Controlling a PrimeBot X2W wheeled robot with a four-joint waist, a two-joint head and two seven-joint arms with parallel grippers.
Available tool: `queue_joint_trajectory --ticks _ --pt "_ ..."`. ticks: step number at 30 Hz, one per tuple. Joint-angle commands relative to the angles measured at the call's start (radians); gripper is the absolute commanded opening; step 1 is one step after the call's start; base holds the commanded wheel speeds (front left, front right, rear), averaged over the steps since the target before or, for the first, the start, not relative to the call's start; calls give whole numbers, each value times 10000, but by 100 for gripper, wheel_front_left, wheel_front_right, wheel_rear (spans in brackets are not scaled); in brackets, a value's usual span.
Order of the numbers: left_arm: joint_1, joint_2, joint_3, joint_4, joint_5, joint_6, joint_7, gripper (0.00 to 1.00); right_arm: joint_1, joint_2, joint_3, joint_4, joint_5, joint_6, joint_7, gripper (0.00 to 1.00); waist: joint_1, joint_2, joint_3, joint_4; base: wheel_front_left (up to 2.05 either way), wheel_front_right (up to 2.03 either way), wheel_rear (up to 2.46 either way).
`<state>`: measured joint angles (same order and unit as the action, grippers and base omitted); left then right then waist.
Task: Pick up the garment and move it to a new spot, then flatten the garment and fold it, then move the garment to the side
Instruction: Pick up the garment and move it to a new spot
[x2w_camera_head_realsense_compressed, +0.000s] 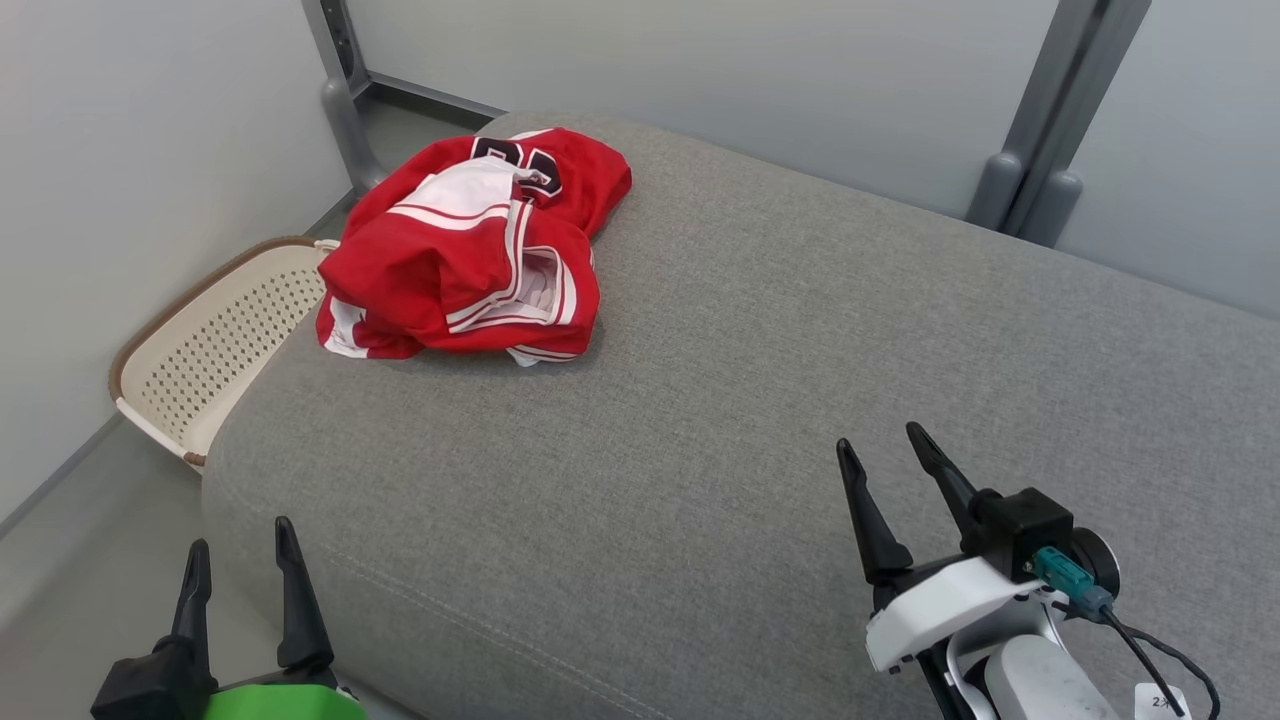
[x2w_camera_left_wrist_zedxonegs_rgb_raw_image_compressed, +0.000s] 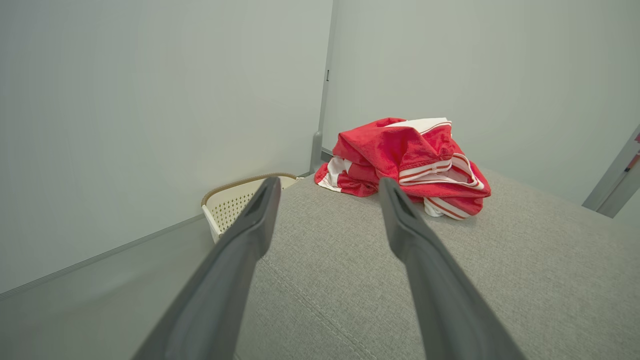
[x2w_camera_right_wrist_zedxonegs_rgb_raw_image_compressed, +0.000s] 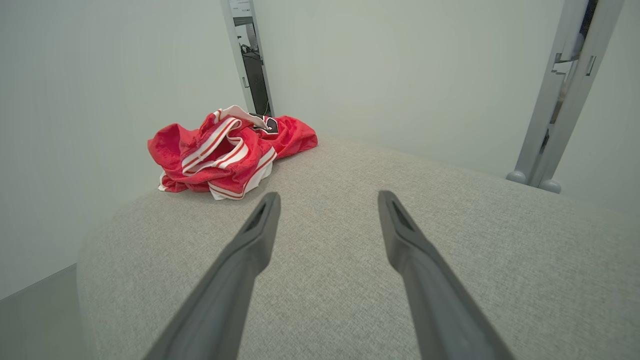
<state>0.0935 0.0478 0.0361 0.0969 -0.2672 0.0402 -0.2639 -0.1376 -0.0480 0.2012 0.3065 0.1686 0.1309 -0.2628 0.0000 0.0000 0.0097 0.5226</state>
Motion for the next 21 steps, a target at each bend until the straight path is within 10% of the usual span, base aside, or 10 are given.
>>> queue_joint_trajectory --ticks 1,11,21 --pt "140 46 35 -82 -118 70 -9 100 -142 -42 26 50 32 -3 -31 100 0 0 45 34 0 0 0" --pt "-766 44 -230 800 -52 -171 -6 100 -42 -44 -134 77 -90 -3 -31 100 0 0 151 -52 0 0 0" --pt "-4988 110 444 4319 -1617 -345 1636 100 -301 -54 -81 -311 -649 -6 225 100 0 0 1188 -1203 0 0 0"
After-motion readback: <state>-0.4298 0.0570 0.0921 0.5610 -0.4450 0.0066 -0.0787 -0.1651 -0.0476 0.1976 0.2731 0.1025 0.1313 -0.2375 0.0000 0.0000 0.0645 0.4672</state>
